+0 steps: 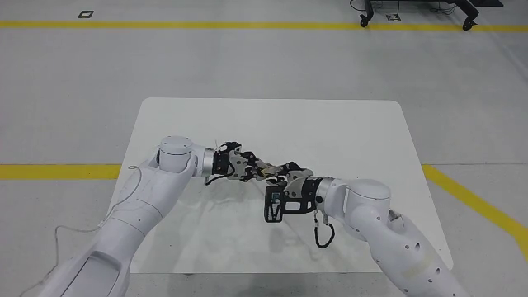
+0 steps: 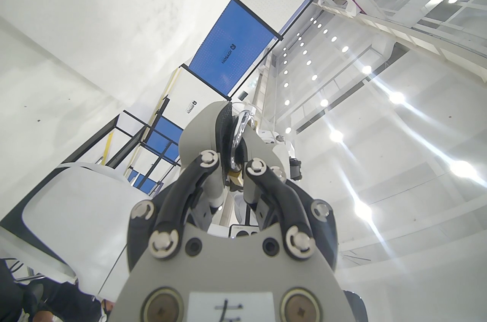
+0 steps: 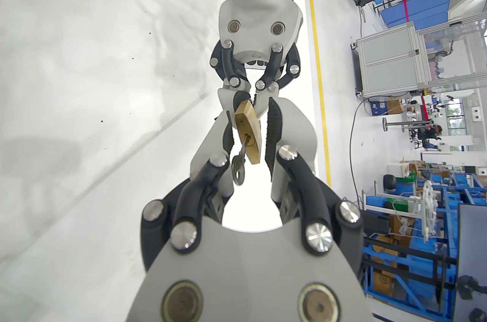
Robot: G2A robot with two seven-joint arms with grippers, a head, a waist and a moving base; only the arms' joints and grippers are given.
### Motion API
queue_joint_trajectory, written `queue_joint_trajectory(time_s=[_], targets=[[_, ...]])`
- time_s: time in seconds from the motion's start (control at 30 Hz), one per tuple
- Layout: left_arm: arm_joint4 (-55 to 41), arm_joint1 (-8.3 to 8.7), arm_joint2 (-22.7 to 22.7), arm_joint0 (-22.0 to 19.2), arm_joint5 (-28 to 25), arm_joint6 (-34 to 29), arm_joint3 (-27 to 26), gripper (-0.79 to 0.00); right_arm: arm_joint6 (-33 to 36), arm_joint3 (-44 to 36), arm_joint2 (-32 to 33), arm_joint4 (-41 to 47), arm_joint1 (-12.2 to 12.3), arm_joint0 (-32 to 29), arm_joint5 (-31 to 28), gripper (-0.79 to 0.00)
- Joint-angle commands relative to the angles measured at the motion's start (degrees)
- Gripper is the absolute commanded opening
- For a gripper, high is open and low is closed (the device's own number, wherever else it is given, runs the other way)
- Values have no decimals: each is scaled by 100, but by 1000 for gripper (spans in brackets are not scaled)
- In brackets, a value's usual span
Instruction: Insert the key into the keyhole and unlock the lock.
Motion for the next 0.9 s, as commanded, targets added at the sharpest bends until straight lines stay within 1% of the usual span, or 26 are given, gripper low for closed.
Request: queue_joint_trajectory(time_s=[0.0,0.2,0.6,0.87], targets=[[-4,2,-5,0,-3,-1,1,-785,-2,-12,14,5,5,-9,5,-529],[-2,6,-8,-1,-2,-7,1,-785,-30,-77,63,-21,29,-72,13,-536],[-17,12,-21,6,-16,12,-4,-785,-80,-142,114,-100,69,-169,28,-511],[-22,17,-29,7,-18,10,-7,-785,-90,-173,155,-142,94,-227,41,-536]])
